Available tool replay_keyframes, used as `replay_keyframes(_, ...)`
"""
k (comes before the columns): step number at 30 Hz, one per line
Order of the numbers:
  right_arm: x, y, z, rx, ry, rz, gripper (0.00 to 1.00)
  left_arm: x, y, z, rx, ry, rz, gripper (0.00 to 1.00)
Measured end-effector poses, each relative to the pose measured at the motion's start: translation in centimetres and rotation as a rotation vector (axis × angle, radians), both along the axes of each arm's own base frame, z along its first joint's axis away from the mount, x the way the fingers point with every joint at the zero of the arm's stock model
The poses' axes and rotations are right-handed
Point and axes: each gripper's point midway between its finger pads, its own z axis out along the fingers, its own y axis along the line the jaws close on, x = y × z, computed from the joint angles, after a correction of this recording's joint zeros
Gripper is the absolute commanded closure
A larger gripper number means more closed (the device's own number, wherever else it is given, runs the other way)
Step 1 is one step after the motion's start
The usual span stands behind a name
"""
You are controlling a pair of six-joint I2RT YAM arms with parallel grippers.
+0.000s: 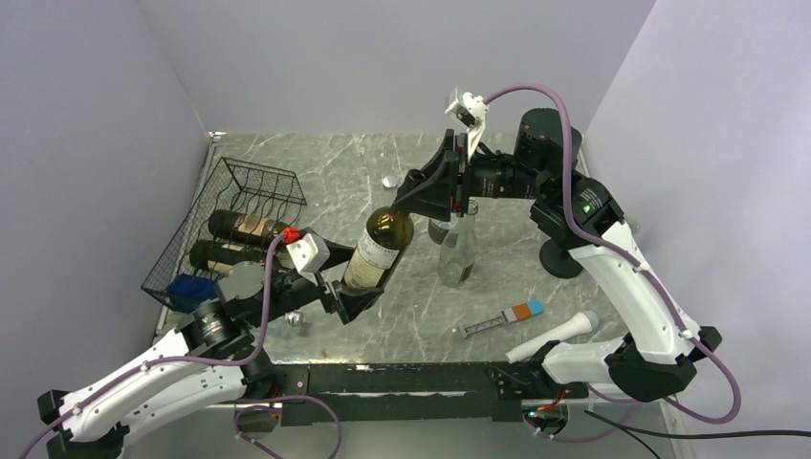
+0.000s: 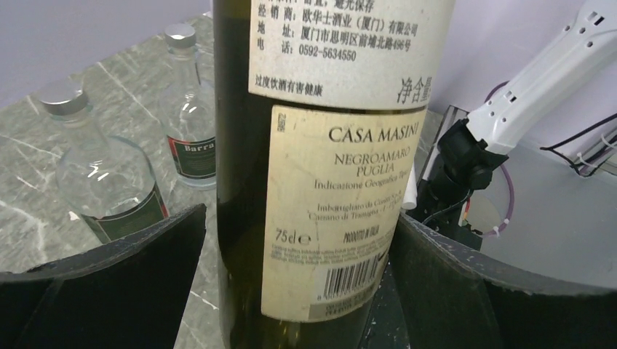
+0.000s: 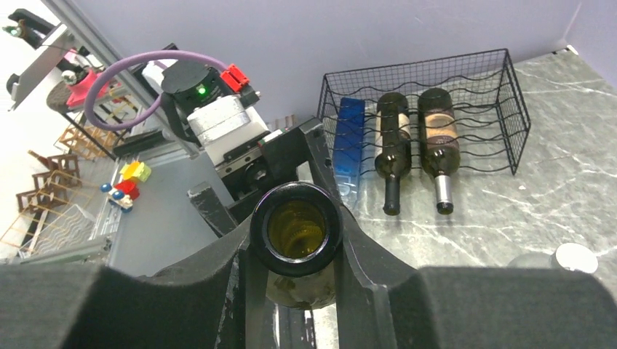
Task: Put the wine bottle on the wine rack
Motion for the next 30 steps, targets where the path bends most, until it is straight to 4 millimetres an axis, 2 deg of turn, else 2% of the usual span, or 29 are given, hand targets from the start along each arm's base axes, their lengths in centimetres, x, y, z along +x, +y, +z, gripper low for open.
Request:
replay_keyframes(9,-1.3,0.5,-0.8,0.042,0.007,0.097,1.0,-1.0,-1.4,-0.2,-0.032,-0.025,-0.093,0.03)
replay_keyframes(15,-2.2,0.6,-0.6,0.076,-0.003,0.148,1.0,-1.8,-2.1,0.2,-0.049,-0.038,-0.153,0.03)
replay_keyframes(20,-2.6,0.5,-0.5,0.093,-0.015,0.171,1.0,-2.1,-2.8,-0.2,-0.04,-0.032,-0.193,0.02)
replay_keyframes(21,-2.6,0.5,-0.5,0.095,-0.017,0.174,1.0,-2.2,-2.9,-0.2,-0.037,-0.03,-0.2,0.08)
replay_keyframes(22,-2.7,0.5,-0.4,0.098,-0.019,0.176,1.0,-2.2,-3.0,-0.3,-0.035,-0.029,-0.205,0.18)
replay_keyframes(24,-2.7,0.5,-0.4,0.101,-0.024,0.178,1.0,-2.4,-3.2,-0.6,-0.029,-0.018,-0.219,0.44)
replay_keyframes(26,-2.5,0.5,-0.5,0.104,-0.038,0.173,1.0,-2.3,-3.5,-0.9,-0.02,-0.009,-0.22,0.91)
replay_keyframes(27,-2.4,0.5,-0.5,0.105,-0.043,0.166,1.0,-2.2,-3.5,-0.8,-0.016,-0.015,-0.219,0.98)
replay_keyframes(28,-2.4,0.4,-0.4,0.106,-0.045,0.164,0.99,-2.1,-3.6,-0.8,-0.013,-0.015,-0.217,0.99)
replay_keyframes(30,-2.4,0.3,-0.4,0.105,-0.047,0.158,0.85,-1.9,-3.6,-0.8,-0.001,-0.02,-0.21,0.99)
